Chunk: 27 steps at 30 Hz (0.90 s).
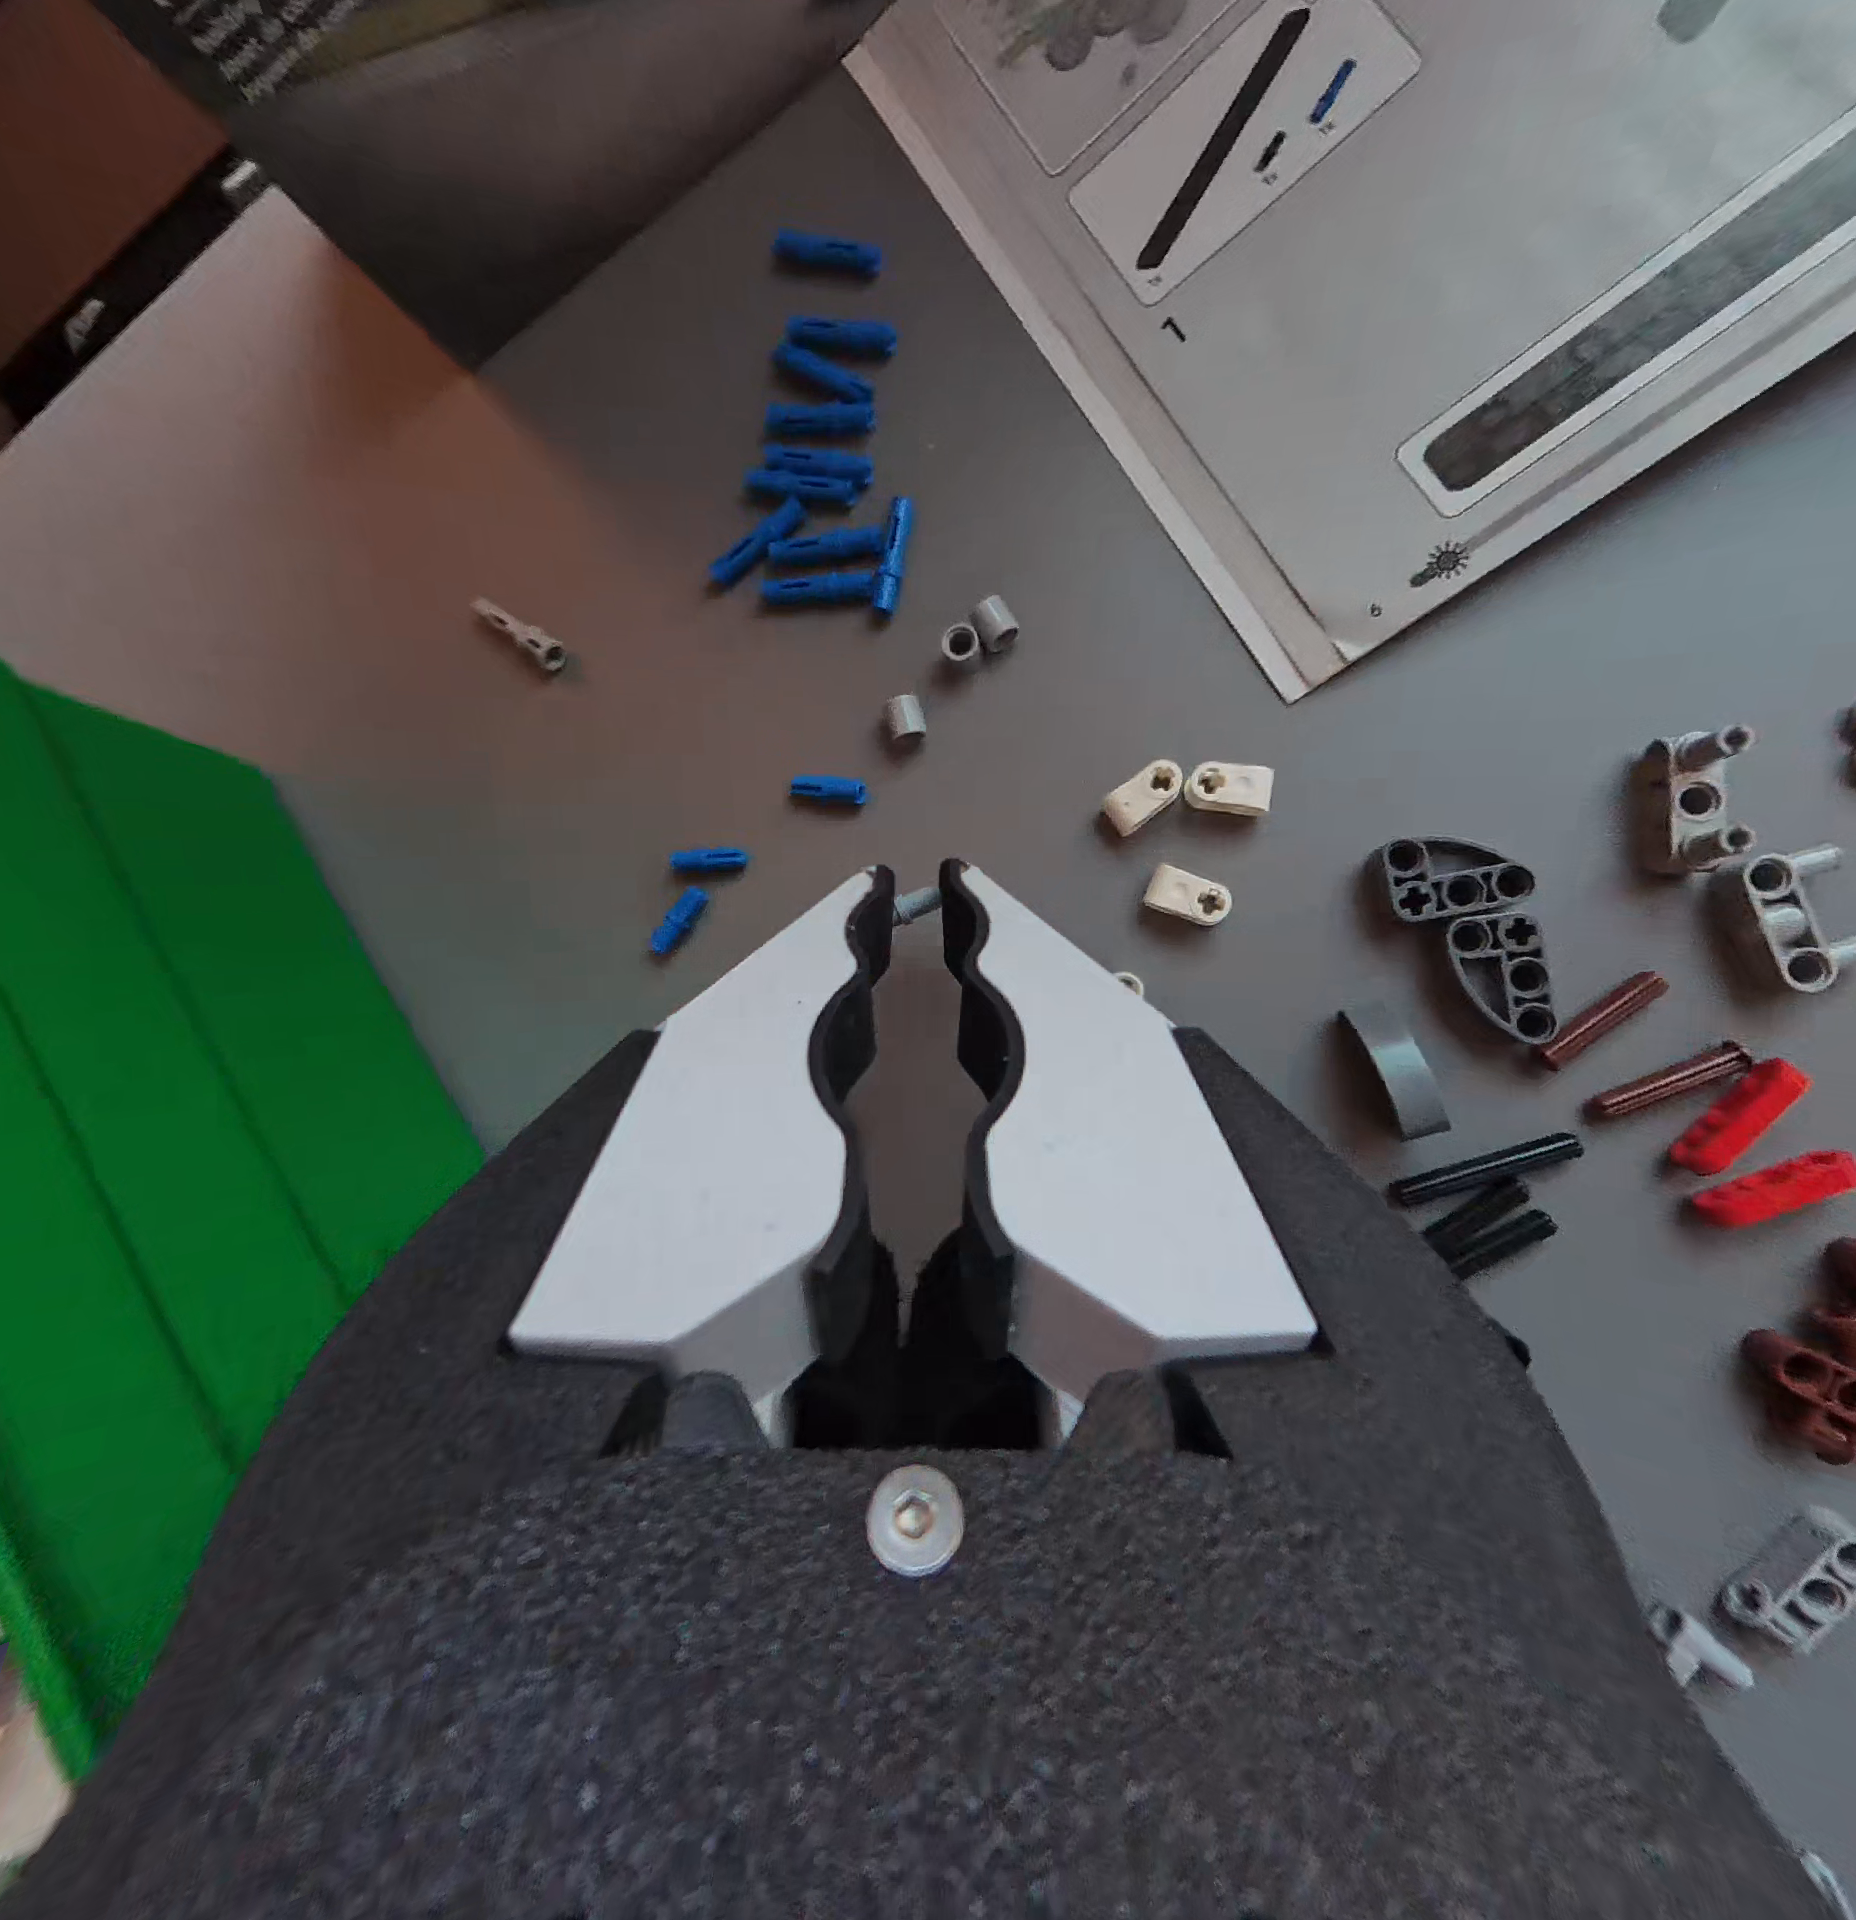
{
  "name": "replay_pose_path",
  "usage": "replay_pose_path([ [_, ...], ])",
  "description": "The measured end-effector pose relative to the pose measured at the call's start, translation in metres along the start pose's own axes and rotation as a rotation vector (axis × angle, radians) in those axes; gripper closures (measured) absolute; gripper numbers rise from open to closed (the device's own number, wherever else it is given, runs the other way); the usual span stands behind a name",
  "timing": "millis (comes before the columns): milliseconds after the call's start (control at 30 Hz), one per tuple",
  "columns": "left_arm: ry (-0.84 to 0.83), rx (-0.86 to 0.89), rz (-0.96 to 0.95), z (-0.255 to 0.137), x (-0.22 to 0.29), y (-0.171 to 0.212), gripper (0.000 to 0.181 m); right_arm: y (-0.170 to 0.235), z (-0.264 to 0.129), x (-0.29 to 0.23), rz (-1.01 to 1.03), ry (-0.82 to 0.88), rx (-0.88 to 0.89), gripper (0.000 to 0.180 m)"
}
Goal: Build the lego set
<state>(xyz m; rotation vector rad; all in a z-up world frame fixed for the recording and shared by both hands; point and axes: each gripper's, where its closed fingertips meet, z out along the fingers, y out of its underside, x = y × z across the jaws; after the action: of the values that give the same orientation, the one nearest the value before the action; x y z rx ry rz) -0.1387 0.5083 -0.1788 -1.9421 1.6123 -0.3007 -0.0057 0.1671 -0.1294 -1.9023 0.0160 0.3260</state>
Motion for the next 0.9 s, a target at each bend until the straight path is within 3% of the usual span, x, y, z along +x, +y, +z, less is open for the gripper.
replay_pose_path([
  [133,-0.031,-0.070,-0.016,0.009,-0.008,0.006,0.172,-0.001,-0.002,0.000,0.010,-0.002,0.010,0.155],
  [467,-0.036,-0.048,-0.140,0.013,-0.007,0.004,0.169,-0.002,-0.003,-0.001,0.019,-0.023,0.019,0.155],
  [667,-0.106,0.200,-0.182,-0.044,-0.014,-0.051,0.161,-0.003,-0.004,-0.002,0.022,-0.031,0.026,0.155],
  [767,0.003,0.338,-0.105,-0.077,0.022,-0.083,0.163,-0.003,-0.004,-0.002,0.023,-0.032,0.029,0.155],
  [900,0.330,0.339,0.073,-0.079,0.144,-0.093,0.163,-0.004,-0.004,-0.002,0.024,-0.032,0.032,0.155],
])
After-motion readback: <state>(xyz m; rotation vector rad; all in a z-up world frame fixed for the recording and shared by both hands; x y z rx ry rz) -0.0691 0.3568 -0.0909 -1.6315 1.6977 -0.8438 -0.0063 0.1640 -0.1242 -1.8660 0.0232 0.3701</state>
